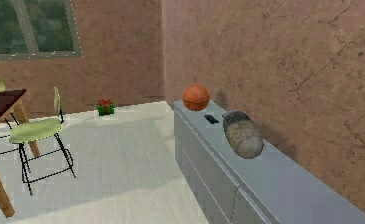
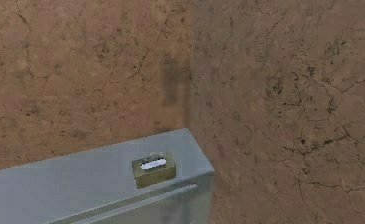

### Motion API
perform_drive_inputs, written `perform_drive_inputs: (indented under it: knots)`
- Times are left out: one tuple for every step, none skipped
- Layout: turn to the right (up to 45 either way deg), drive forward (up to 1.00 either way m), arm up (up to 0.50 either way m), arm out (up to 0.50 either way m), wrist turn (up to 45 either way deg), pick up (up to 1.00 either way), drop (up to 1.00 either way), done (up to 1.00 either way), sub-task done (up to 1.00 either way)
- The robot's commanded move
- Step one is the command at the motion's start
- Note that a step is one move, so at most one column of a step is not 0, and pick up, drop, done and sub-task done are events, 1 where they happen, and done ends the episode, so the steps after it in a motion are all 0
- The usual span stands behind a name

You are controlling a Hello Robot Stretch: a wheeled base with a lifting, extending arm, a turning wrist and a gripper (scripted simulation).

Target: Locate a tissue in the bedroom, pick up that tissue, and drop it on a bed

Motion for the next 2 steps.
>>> perform_drive_inputs:
  knots:
    - [0.0,0.00,0.28,0.00,0.0,0.00,0.00,0.00,0.00]
    - [0.0,0.00,0.00,0.36,0.0,0.00,0.00,0.00,0.00]
